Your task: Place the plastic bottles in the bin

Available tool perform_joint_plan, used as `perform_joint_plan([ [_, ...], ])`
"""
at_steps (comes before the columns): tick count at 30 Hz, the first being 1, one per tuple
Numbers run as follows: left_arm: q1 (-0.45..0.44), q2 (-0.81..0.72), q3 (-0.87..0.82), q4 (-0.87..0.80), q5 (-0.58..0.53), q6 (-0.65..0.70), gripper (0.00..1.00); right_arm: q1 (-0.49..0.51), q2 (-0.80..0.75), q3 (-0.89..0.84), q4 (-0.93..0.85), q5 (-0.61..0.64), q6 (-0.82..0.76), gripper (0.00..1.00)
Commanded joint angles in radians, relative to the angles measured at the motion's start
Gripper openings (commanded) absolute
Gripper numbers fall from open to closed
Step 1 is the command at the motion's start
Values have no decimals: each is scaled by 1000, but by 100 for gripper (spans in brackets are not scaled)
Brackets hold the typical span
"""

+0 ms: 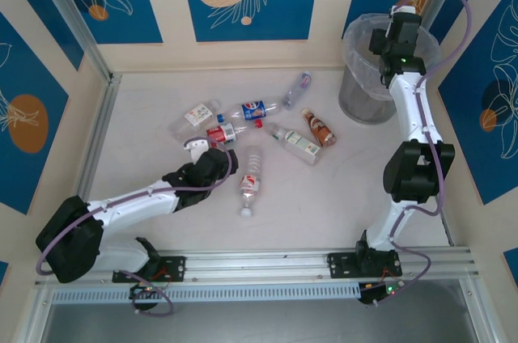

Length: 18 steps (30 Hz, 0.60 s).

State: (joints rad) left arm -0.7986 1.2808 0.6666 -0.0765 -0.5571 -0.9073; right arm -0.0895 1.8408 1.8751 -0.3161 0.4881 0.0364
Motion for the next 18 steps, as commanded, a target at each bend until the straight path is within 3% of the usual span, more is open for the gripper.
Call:
perform_joint_plan([
  [1, 8, 13, 37, -36, 18, 15, 99, 5, -39, 37, -84, -32, 89, 74],
  [3, 9, 11, 37, -39, 21, 12, 99, 15, -76, 13, -79, -44, 105, 80],
  [6, 8, 14, 37, -53, 23, 7, 99, 36, -145, -50, -52, -58, 115, 100],
  [12, 10, 32, 39, -59, 25, -17, 99, 77, -305, -215, 6, -111, 189, 99],
  [18, 12, 46, 53, -82, 15, -66, 99, 118, -488, -420, 63, -344, 319, 99],
])
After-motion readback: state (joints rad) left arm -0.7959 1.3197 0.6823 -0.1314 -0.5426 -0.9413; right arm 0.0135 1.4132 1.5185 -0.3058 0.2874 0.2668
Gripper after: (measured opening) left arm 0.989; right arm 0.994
